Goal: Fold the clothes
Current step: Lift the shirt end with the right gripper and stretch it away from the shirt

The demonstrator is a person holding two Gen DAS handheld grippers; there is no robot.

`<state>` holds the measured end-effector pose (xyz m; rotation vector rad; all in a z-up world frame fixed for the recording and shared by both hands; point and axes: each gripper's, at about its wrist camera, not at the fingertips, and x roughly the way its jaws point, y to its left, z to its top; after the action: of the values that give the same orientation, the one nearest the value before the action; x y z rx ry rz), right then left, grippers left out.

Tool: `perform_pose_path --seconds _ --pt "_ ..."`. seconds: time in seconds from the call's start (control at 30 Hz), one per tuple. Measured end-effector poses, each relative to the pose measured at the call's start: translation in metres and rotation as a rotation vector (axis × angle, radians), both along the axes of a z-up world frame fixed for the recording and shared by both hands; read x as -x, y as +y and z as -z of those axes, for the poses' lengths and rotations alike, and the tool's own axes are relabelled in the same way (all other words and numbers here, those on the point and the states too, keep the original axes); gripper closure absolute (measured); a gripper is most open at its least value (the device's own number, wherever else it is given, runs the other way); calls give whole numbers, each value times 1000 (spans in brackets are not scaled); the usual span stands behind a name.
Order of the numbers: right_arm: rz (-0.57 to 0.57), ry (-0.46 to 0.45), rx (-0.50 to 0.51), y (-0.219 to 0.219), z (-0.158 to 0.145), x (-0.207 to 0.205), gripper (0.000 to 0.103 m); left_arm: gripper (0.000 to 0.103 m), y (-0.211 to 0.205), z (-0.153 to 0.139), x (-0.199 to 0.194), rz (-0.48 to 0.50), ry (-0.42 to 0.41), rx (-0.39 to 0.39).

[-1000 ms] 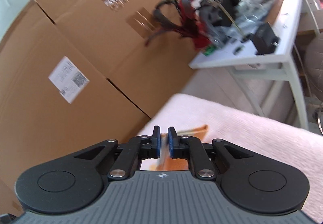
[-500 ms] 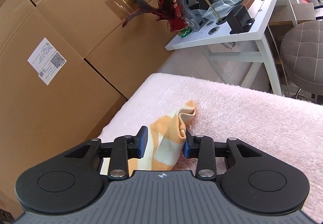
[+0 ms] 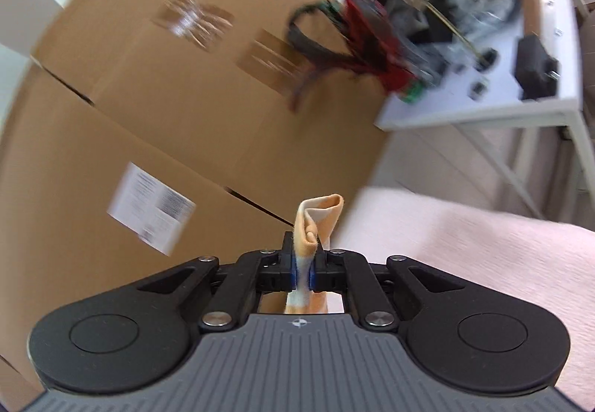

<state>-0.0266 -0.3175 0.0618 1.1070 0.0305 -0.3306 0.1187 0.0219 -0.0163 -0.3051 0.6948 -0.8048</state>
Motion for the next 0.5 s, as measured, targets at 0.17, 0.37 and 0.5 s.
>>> perform_pose_path --seconds 0.17,0.37,0.5 --pt "-17 -183 -59 1 -27 11 96 11 -4 -1 2 17 -12 -16" --pt "-28 -325 -88 11 -34 29 96 6 -5 -2 5 57 -10 -11" --pt "-16 -378 -92 11 -36 40 96 6 -7 -2 7 76 -11 -9"
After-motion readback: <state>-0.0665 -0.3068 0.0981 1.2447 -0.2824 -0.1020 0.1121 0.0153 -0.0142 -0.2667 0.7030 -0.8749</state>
